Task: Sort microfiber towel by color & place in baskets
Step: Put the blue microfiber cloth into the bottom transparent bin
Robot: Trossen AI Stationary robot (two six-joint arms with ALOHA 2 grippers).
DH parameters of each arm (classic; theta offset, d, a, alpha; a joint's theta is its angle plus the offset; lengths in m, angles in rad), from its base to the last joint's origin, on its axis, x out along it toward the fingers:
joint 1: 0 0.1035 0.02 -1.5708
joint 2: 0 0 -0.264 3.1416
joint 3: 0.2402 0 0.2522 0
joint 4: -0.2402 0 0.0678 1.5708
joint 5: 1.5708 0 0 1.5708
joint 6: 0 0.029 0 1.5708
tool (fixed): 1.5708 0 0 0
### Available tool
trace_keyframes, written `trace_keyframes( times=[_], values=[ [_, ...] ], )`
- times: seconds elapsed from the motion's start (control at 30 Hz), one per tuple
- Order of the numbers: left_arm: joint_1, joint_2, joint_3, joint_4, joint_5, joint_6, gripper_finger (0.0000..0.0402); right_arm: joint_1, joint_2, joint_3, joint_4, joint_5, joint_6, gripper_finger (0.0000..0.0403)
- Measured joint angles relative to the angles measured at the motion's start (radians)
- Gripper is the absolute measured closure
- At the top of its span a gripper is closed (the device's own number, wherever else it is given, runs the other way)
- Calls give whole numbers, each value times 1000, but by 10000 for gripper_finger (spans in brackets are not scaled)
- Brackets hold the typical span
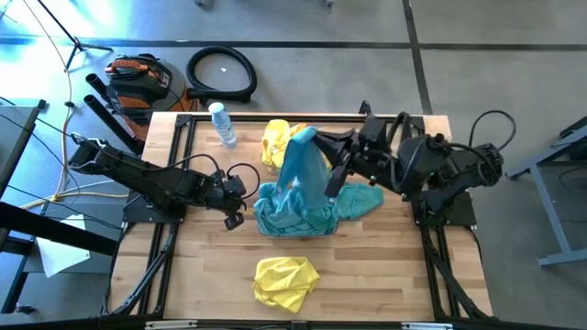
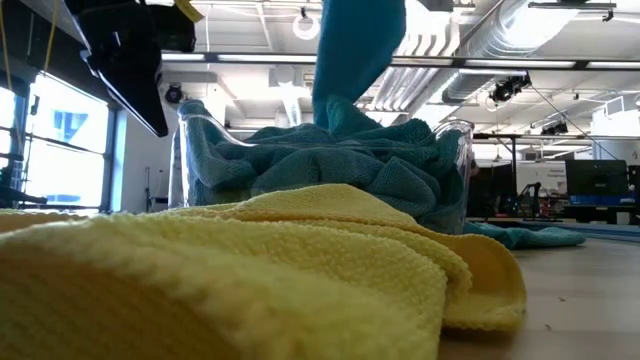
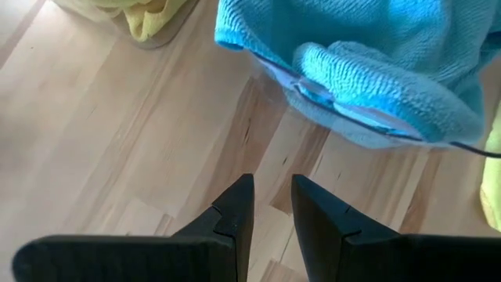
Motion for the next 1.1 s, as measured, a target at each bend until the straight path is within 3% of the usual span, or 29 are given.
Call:
trace_keyframes(
  times=[0.3,0.67,0.9,1.1],
  values=[
    [0,0,0,-17,0,18,328,13,97,44,-91,-5,135,403],
    [-1,0,0,-41,8,19,328,11,176,44,-602,-37,605,403],
    [-1,0,0,-40,25,15,328,-18,273,43,-831,-180,771,403],
    [-1,0,0,-39,50,7,328,-94,397,43,-850,-394,774,403]
  ],
)
